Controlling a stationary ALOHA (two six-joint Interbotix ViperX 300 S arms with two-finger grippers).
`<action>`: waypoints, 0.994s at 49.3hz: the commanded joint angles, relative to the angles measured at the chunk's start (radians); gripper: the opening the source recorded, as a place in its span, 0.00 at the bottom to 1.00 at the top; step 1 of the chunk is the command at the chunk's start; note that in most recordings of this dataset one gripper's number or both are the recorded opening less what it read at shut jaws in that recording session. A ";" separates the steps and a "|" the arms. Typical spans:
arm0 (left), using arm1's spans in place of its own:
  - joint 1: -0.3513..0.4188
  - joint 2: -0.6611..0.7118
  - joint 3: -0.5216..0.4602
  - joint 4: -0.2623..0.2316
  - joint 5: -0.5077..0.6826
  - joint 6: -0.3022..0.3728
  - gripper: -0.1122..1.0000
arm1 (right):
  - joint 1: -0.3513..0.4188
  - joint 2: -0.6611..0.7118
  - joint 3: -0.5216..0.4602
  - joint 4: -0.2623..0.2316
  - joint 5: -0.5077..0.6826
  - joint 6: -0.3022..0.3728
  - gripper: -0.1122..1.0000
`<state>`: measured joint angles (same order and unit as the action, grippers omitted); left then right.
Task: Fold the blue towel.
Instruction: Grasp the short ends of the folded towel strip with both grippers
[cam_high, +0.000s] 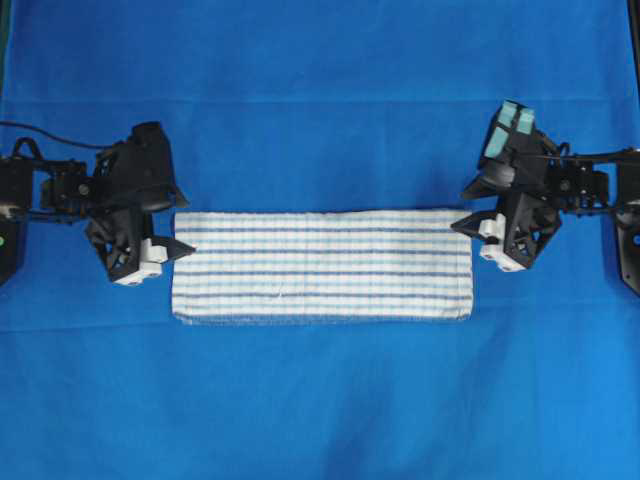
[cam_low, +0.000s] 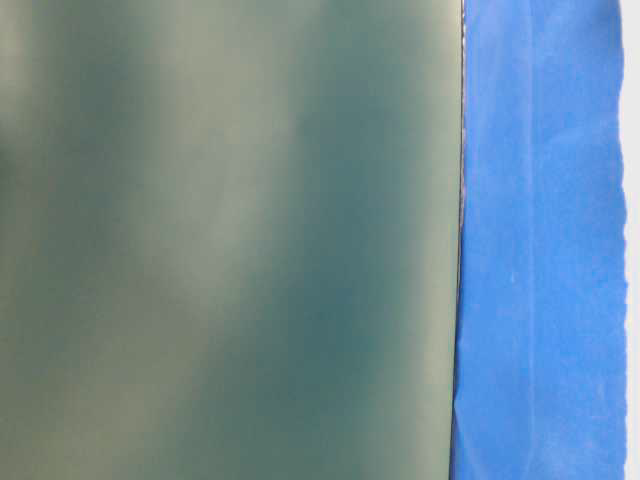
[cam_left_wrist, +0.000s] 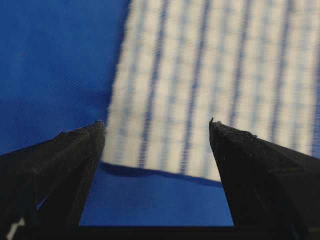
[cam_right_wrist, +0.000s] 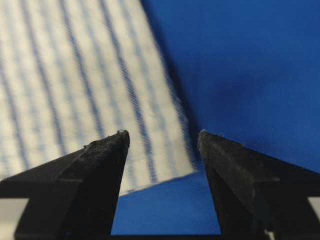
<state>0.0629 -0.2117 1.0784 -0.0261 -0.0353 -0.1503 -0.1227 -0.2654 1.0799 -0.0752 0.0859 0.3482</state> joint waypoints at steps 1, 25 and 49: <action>0.023 0.032 -0.011 0.000 -0.035 0.002 0.81 | -0.014 0.043 -0.012 -0.003 -0.034 -0.002 0.66; 0.103 0.109 0.006 0.000 -0.064 -0.002 0.77 | -0.040 0.123 -0.011 -0.003 -0.074 -0.002 0.65; 0.077 0.109 -0.002 0.000 0.023 0.002 0.11 | -0.040 0.104 -0.012 -0.003 -0.069 -0.009 0.12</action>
<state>0.1457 -0.0982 1.0815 -0.0261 -0.0184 -0.1488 -0.1611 -0.1396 1.0799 -0.0767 0.0215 0.3405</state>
